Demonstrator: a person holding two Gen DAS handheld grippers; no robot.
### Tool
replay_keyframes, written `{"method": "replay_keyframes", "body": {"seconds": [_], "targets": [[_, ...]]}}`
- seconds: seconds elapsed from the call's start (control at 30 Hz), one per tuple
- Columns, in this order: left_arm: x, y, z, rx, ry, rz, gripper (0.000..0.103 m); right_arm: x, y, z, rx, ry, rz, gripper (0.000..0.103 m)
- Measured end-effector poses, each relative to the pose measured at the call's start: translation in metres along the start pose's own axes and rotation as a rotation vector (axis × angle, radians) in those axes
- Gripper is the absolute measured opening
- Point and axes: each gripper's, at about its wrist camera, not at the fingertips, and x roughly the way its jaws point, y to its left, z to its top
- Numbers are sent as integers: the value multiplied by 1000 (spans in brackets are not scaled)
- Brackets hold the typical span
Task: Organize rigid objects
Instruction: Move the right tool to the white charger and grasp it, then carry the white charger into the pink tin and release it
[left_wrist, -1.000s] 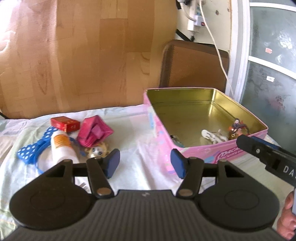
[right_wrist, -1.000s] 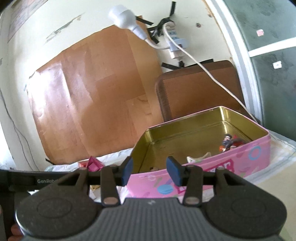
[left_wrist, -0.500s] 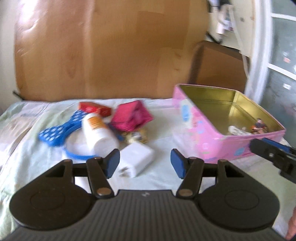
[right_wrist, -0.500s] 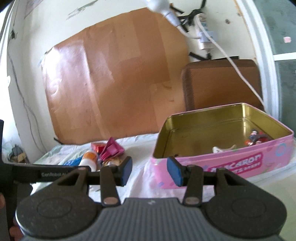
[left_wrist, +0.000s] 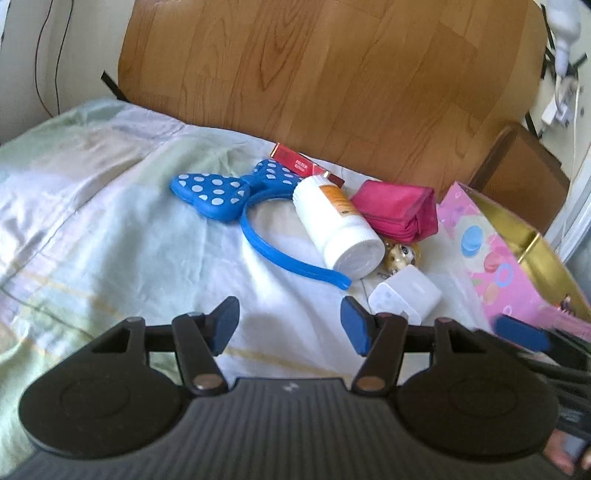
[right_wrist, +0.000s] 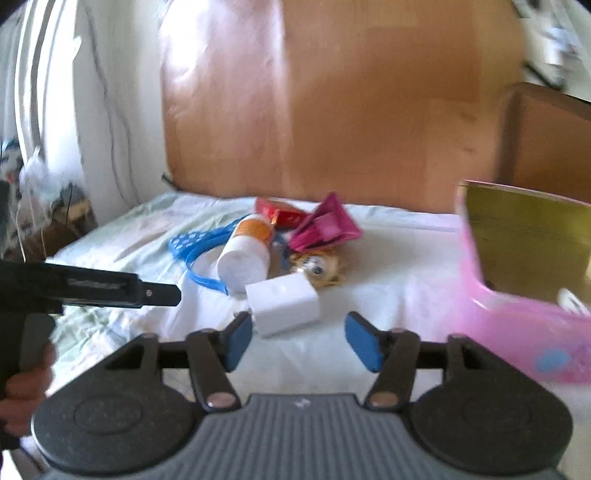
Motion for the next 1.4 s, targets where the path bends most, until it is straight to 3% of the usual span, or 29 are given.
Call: {"method": "replay_keyframes", "body": {"seconds": [0.17,0.2,0.23,0.33,0.53,0.73,0.8,0.83,0.87,0.97,1.07,1.13,1.27,1.3,1.37,1.4], "targets": [[-3,4,2,-18,0,-26,63,47,6,11,-102,64,4,80],[-4,5,2,-23,3,-38,63,53,3,12,-89,68,33,79],[-3,5,2,-26,8,-51,63,56,-1,15,-72,74,76,62],[0,2,2,-27,29,-85,63,54,-5,17,-40,90,110,57],[4,-23,-5,25,79,-174,63,1,-23,-11,-11,98,148,57],[9,-77,-19,147,168,-365,63,-59,-68,-42,-26,141,231,58],[12,-99,-25,188,205,-427,63,-78,-80,-49,-49,126,202,61],[15,-109,-28,210,222,-449,63,-87,-84,-51,-50,108,162,72],[16,-120,-32,235,235,-464,63,-93,-85,-53,-51,89,120,76],[17,-138,-40,285,257,-472,63,-115,-85,-61,-59,35,41,76],[23,-145,-43,295,288,-461,63,-127,-74,-71,-23,6,92,78],[24,-145,-44,292,299,-458,63,-121,-59,-75,-36,-7,96,80],[23,-148,-47,285,318,-447,62,-95,-38,-76,-61,12,-5,83],[23,-149,-47,285,320,-448,62,-94,-37,-78,-65,16,-16,81],[20,-152,-48,295,323,-451,61,-93,-38,-80,-102,25,-22,59],[19,-152,-48,301,324,-453,61,-94,-43,-82,-103,29,-23,56]]}}
